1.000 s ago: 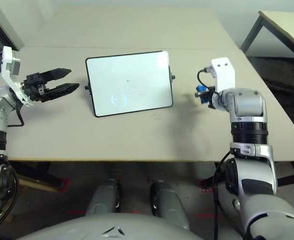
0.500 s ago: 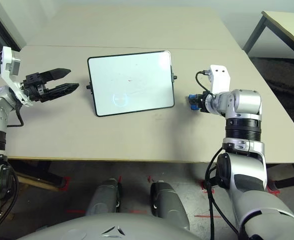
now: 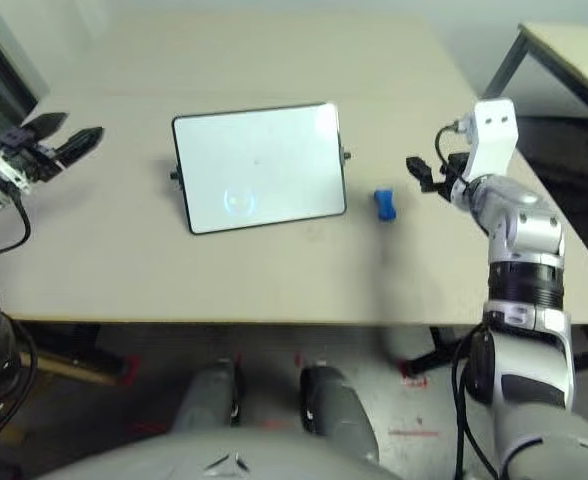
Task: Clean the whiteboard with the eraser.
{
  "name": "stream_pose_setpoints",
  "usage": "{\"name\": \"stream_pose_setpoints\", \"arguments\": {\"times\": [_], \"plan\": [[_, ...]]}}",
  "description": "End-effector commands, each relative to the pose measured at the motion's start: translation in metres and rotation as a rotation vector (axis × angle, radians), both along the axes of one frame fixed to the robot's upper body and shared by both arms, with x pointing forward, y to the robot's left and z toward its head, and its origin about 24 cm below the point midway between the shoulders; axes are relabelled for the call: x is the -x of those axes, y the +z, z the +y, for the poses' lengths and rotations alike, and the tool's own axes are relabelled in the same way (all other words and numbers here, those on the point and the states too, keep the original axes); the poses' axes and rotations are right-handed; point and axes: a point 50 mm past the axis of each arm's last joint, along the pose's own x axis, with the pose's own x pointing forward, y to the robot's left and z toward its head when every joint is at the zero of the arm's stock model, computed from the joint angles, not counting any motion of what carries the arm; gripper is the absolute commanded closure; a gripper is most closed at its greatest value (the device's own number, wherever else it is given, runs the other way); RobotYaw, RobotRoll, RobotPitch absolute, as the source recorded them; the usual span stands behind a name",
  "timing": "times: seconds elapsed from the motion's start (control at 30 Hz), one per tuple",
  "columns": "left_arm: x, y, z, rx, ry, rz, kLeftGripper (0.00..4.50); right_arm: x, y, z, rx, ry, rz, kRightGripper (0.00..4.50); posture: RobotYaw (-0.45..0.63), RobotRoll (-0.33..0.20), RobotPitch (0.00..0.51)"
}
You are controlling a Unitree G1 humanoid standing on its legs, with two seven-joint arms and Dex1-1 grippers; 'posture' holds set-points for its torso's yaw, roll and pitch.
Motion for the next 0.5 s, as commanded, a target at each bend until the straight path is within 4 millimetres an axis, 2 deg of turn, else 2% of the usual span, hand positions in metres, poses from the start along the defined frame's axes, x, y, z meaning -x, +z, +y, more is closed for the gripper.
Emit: {"name": "stream_pose_setpoints", "arguments": {"times": [0.03,0.2,0.33,0.5], "plan": [[0.001,-0.025,0.008,0.006,0.201,0.038,0.0,0.001,-0.012,-0.009,-0.054,-0.127,-0.111,0.05,0.28,0.0,0.054],[-0.001,-0.041,0.004,-0.007,0.297,0.041,0.0,0.003,-0.033,-0.012,-0.064,-0.256,-0.156,0.05,0.27,0.0,0.058],[-0.01,-0.042,-0.009,0.015,0.278,0.027,0.0,0.007,-0.048,-0.019,-0.107,-0.327,-0.147,0.05,0.27,0.0,0.057],[-0.017,-0.042,-0.018,0.033,0.269,0.012,0.0,0.011,-0.058,-0.021,-0.12,-0.335,-0.133,0.05,0.26,0.0,0.059]]}}
